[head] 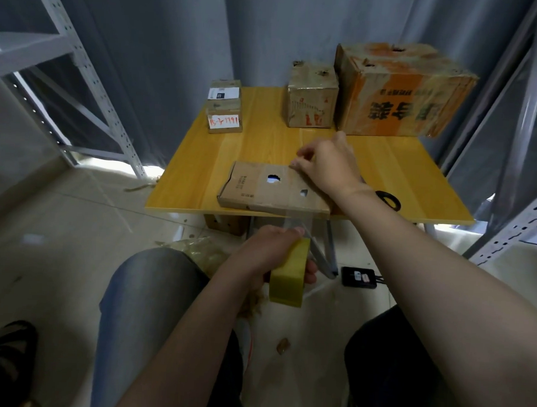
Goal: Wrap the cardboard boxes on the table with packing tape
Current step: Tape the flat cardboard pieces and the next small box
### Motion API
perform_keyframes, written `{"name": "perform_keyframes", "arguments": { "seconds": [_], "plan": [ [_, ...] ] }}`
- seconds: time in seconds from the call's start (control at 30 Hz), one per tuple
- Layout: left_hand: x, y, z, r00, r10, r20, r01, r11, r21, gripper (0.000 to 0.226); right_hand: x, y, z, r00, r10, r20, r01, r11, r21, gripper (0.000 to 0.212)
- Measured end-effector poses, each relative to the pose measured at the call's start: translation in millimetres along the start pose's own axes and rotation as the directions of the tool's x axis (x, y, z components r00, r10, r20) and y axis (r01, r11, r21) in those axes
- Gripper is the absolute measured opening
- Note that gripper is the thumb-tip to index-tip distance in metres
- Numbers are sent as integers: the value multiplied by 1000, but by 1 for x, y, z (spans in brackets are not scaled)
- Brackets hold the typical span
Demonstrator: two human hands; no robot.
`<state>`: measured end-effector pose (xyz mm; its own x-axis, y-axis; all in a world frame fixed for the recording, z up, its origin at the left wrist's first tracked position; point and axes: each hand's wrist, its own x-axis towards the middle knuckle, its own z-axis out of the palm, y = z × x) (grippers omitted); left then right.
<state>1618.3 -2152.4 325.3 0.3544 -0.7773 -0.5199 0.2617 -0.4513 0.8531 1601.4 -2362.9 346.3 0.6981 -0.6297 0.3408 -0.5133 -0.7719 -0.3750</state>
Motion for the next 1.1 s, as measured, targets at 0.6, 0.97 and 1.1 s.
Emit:
{"name": "perform_keyframes", "arguments": {
  "seconds": [0.6,0.97,1.1],
  "plan": [
    [6,-17,10,995,66,-69,-68,997,-22,31,-34,-23,-22,962,227,-150,-222,974,47,37],
    [-5,-3,21,984,54,-167,-33,991,127,55,-128,-19,-31,561,299,772,-679,700,223,70],
    [-3,0,27,961,71,-267,-16,979,202,84,-140,-20,-14,522,258,813,-801,474,364,66]
  ]
}}
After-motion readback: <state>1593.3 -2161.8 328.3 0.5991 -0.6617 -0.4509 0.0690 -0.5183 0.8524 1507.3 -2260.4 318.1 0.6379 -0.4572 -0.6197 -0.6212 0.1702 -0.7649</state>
